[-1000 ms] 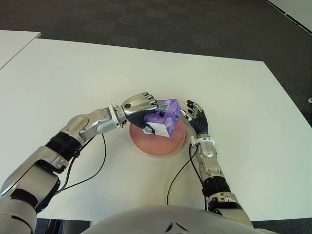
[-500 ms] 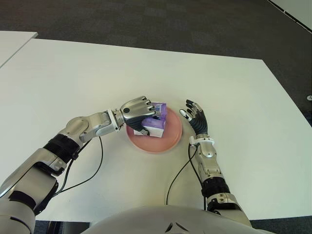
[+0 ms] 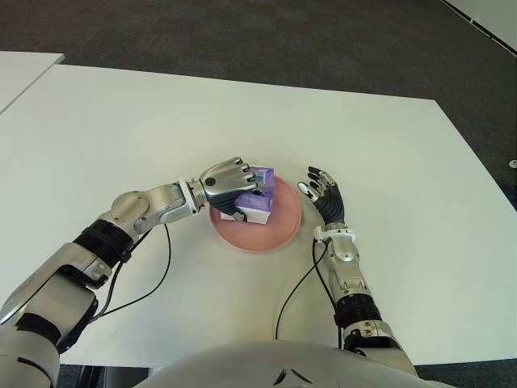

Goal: Put the tissue paper into the plate.

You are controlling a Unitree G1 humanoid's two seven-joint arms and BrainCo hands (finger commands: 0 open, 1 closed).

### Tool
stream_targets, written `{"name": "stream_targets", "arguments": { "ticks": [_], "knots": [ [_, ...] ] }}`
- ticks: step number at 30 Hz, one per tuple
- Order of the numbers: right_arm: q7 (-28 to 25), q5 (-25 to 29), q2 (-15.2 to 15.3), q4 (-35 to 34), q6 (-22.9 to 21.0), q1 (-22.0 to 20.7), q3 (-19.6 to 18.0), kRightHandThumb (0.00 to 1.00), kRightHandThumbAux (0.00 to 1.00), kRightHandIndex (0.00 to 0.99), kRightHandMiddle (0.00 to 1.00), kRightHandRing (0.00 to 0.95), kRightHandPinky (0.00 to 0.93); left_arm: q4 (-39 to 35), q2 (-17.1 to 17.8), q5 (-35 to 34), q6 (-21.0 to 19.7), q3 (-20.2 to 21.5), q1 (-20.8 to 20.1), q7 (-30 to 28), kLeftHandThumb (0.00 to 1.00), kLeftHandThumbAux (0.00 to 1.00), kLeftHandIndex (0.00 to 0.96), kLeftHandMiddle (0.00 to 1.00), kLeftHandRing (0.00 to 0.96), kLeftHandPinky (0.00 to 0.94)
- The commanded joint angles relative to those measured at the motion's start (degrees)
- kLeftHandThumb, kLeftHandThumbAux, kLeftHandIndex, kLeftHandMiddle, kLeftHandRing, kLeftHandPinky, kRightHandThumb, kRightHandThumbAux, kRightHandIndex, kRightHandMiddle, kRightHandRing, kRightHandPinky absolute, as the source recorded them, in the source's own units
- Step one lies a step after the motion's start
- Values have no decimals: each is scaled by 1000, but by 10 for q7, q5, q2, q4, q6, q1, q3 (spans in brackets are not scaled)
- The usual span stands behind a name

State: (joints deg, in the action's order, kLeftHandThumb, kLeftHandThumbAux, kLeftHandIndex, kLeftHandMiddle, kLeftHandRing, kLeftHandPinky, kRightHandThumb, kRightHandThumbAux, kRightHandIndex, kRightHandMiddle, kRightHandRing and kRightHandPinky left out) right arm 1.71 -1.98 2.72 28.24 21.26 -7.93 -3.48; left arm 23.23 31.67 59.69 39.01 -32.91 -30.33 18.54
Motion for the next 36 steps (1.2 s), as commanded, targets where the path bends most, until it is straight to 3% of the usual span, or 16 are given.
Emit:
{"name": "stream_targets", "arguments": {
  "ticks": [1, 14, 21, 22, 23, 25, 26, 27, 28, 29, 32, 36],
  "knots": [
    [0, 0, 0, 27, -14, 17, 0, 518, 626, 251, 202, 152, 147, 13, 10, 10, 2, -8, -1, -4, 744, 698, 443, 817, 824, 826],
    [0, 5, -3, 21, -27, 17, -1, 547, 621, 252, 203, 157, 152, 25, 12, 11, 10, -11, -5, 3, 745, 698, 443, 820, 826, 833],
    [2, 5, -5, 17, -33, 18, -2, 550, 613, 247, 195, 145, 135, 56, -6, -25, 33, 0, -6, 27, 737, 697, 442, 763, 741, 710],
    [2, 3, -3, 20, -27, 17, -1, 550, 613, 247, 195, 145, 135, 71, -14, -56, 51, 6, -7, 16, 736, 698, 442, 759, 735, 704],
    [1, 2, -2, 23, -23, 17, 0, 537, 615, 245, 194, 144, 135, 83, -21, -79, 64, 10, -8, 7, 722, 700, 433, 610, 586, 568],
    [1, -1, 0, 26, -16, 16, 1, 519, 618, 243, 192, 142, 134, 104, -29, -124, 87, 15, -12, -21, 704, 702, 422, 417, 388, 388],
    [1, -1, 0, 27, -15, 16, 1, 516, 619, 243, 192, 142, 134, 108, -29, -132, 91, 15, -14, -28, 701, 702, 421, 383, 353, 356],
    [2, -3, 0, 27, -15, 16, 1, 511, 620, 242, 191, 141, 133, 105, -26, -172, 99, 18, -15, -68, 696, 702, 418, 333, 301, 309],
    [4, -4, 0, 28, -15, 16, 2, 502, 622, 242, 188, 137, 126, 102, -23, -200, 105, 21, -17, -98, 600, 627, 310, 253, 222, 224],
    [4, -5, 0, 28, -15, 16, 2, 499, 622, 241, 187, 136, 124, 100, -22, -222, 108, 23, -17, -121, 565, 600, 271, 224, 194, 193],
    [10, -7, -2, 22, -24, 17, 3, 489, 617, 240, 182, 130, 124, -49, 43, -429, 40, 26, 17, -314, 405, 504, 121, 106, 91, 97],
    [9, -8, -1, 30, -17, 14, 5, 478, 609, 238, 176, 125, 115, -99, 58, -537, -27, 27, 15, -429, 248, 442, 25, 22, 24, 73]
  ]
}}
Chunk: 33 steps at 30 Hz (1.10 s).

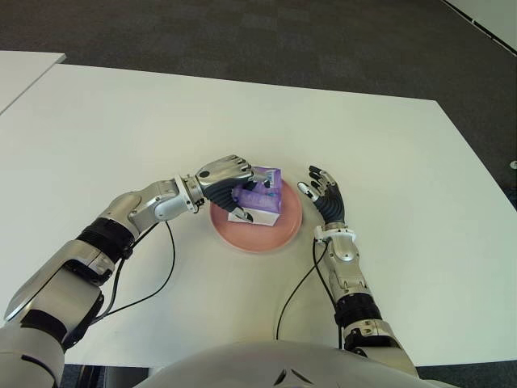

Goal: Put the tissue paper into the plate.

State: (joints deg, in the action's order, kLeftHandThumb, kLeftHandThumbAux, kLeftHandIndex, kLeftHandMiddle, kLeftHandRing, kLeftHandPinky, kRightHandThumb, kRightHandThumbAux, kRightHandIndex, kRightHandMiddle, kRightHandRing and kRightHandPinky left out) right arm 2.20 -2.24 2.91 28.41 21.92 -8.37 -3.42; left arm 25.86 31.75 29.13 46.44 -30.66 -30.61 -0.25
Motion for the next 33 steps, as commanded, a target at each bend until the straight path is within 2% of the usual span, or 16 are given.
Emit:
{"name": "stream_targets", "arguments": {
  "ticks": [1, 6, 11, 16, 24, 33],
  "knots": [
    [4, -6, -3, 30, -22, 18, 4, 473, 609, 238, 174, 122, 108, -129, 56, -242, -110, 5, 17, -255, 218, 433, 16, 14, 15, 70],
    [4, -7, 1, 39, -16, 14, 4, 464, 615, 240, 164, 110, 96, -138, 52, -293, -147, 10, 17, -319, 141, 426, 2, 2, 2, 54],
    [9, -9, 2, 46, -20, 10, 2, 460, 628, 236, 170, 117, 116, -150, 47, -328, -190, 22, 23, -367, 126, 425, 0, 0, 0, 21],
    [5, -8, 3, 61, -1, 5, 3, 468, 639, 241, 183, 127, 123, -142, 28, -321, -193, 41, 34, -383, 164, 374, 0, 0, 0, 2],
    [-8, 2, 4, 69, 0, 1, 1, 484, 618, 247, 174, 120, 120, -170, 7, -290, -199, 82, 66, -363, 198, 290, 0, 0, 0, 0],
    [-8, 3, 3, 72, 2, -1, -1, 511, 620, 257, 178, 121, 121, -214, -7, -296, -235, 133, 86, -360, 186, 301, 0, 0, 0, 0]
  ]
}}
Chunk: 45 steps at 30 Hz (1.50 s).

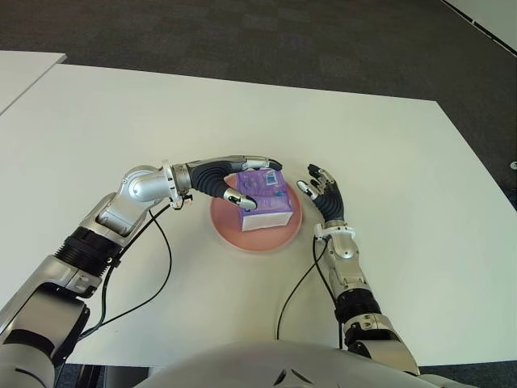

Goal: Put the tissue paper into the plate.

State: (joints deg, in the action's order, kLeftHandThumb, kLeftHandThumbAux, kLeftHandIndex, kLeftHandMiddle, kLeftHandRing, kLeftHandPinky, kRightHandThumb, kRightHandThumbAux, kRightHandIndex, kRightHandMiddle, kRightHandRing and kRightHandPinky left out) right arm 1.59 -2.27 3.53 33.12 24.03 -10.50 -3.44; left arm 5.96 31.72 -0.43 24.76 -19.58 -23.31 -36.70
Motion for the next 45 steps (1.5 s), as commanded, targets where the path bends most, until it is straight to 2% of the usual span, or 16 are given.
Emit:
{"name": "stream_targets", "arguments": {
  "ticks": [1, 6, 9, 12, 15, 21, 23, 28, 30, 35, 40, 45],
  "knots": [
    [-3, 4, -3, 25, -18, 20, -1, 513, 620, 257, 179, 121, 122, -15, -12, -8, -17, 30, 15, 6, 186, 306, 0, 0, 0, 0],
    [-4, 6, -3, 24, -18, 20, -1, 520, 617, 258, 182, 124, 126, -8, -34, -35, -6, 59, 13, 4, 177, 353, 0, 0, 0, 0],
    [-4, 9, -6, 18, -27, 22, -1, 524, 614, 255, 180, 124, 128, 55, -68, -67, 40, 109, -8, 31, 155, 367, 0, 0, 0, 0],
    [-1, 9, -9, 11, -34, 24, -1, 518, 611, 250, 176, 123, 129, 70, -120, -119, 29, 164, -13, 83, 104, 362, 0, 0, 0, 0],
    [5, 7, -12, 9, -40, 24, -1, 516, 608, 247, 174, 124, 131, 90, -151, -136, 13, 194, -21, 119, 40, 354, 0, 0, 0, 0],
    [10, 4, -14, 1, -45, 27, 2, 525, 603, 251, 177, 130, 142, 168, -173, -108, -19, 241, -49, 206, 4, 388, 0, 0, 0, 0],
    [9, 4, -14, 1, -43, 28, 2, 521, 605, 251, 179, 132, 145, 234, -172, -89, -13, 253, -65, 240, 1, 411, 0, 0, 0, 0],
    [4, 5, -11, 1, -38, 29, 1, 506, 614, 252, 183, 138, 152, 304, -186, -45, 13, 264, -73, 317, 0, 450, 0, 0, 0, 0],
    [4, 6, -11, 1, -39, 29, 0, 504, 616, 253, 184, 138, 147, 332, -196, -21, 38, 264, -61, 358, 0, 455, 0, 0, 0, 0],
    [3, 5, -10, 4, -36, 29, -1, 504, 617, 254, 184, 137, 138, 385, -206, 14, 76, 262, -51, 416, 0, 458, 0, 0, 0, 0],
    [-1, 8, -7, 0, -32, 33, -2, 513, 626, 257, 190, 144, 152, 429, -222, 45, 82, 258, -52, 478, 0, 467, 0, 0, 0, 0],
    [-5, 12, -9, -5, -35, 39, -2, 524, 629, 256, 195, 152, 162, 341, -274, 76, 83, 228, 19, 518, 0, 486, 0, 0, 0, 0]
  ]
}}
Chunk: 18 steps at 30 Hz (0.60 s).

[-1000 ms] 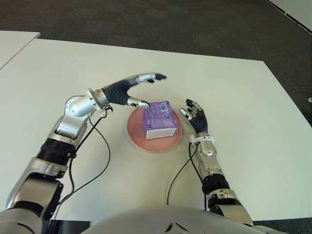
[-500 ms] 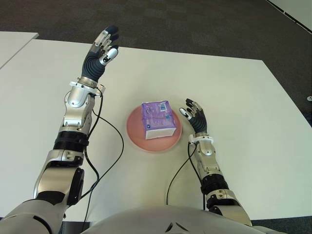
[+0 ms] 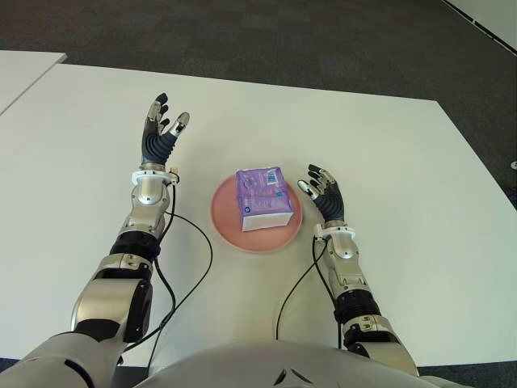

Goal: Put the tissue paper into the plate.

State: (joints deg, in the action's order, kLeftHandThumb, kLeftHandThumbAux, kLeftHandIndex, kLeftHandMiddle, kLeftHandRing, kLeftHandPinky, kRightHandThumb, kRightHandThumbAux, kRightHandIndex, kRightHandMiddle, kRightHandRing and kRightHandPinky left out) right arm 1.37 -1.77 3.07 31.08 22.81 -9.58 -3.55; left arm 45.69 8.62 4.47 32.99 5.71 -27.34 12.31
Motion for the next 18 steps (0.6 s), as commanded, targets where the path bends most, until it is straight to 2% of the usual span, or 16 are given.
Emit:
{"name": "stream_targets", "arguments": {
  "ticks": [1, 7, 11, 15, 18],
  "knots": [
    [-2, 7, -5, 11, -25, 32, -1, 530, 629, 256, 195, 153, 163, -74, -50, 31, -4, -29, 70, 31, 0, 491, 0, 0, 0, 0],
    [9, 1, -11, -13, -44, 39, 1, 560, 620, 260, 208, 164, 174, -157, -84, 32, -60, -44, 128, 32, 0, 514, 0, 0, 0, 0],
    [10, -1, -12, -31, -56, 46, 4, 573, 613, 261, 216, 170, 170, -140, -74, 27, -80, -42, 146, 17, 0, 521, 0, 0, 0, 0],
    [8, 0, -12, -43, -66, 50, 4, 576, 613, 261, 217, 168, 161, -85, -63, 27, -36, -45, 157, -2, 0, 498, 0, 0, 0, 0],
    [8, 0, -12, -45, -68, 50, 4, 576, 615, 262, 217, 169, 166, -34, -52, 28, -4, -44, 149, -10, 0, 481, 0, 0, 0, 0]
  ]
}}
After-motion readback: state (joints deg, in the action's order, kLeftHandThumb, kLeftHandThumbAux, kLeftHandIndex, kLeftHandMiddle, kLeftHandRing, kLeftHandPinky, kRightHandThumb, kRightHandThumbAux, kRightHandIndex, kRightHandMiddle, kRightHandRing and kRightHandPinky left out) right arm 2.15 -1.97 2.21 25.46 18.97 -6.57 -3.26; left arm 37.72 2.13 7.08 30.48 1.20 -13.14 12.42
